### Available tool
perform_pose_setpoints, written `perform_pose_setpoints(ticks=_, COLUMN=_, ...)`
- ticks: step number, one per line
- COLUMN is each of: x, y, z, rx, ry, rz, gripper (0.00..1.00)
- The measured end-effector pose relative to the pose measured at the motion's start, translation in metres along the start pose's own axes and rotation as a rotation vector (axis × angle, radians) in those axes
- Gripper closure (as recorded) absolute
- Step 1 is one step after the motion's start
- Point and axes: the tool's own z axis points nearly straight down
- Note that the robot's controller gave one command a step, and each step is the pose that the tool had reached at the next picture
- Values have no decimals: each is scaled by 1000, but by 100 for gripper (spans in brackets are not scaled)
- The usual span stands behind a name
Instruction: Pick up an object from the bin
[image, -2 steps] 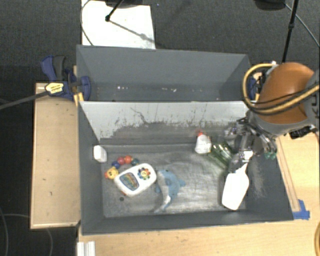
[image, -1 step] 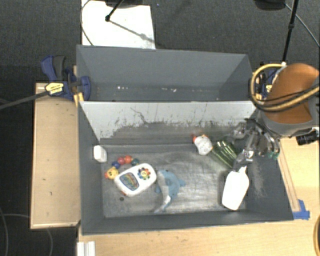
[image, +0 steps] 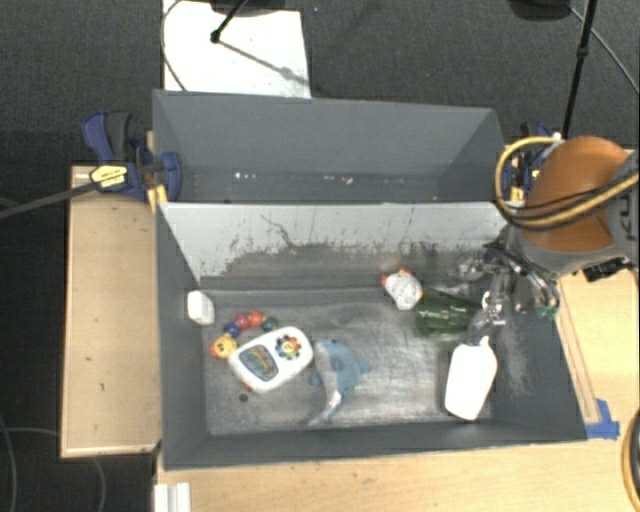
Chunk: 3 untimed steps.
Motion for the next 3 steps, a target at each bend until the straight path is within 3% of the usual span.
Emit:
perform_pose_setpoints(ticks=1, x=8, y=8, z=27, rx=-1, ry=5, rz=166, gripper=0)
perform_pose_setpoints(ticks=2, x=2, y=15, z=38, rx=-1, ry=-1, rz=150, gripper=100)
perform_pose_setpoints(ticks=3, x=2, y=15, z=38, rx=-1, ry=-1, rz=151, gripper=100)
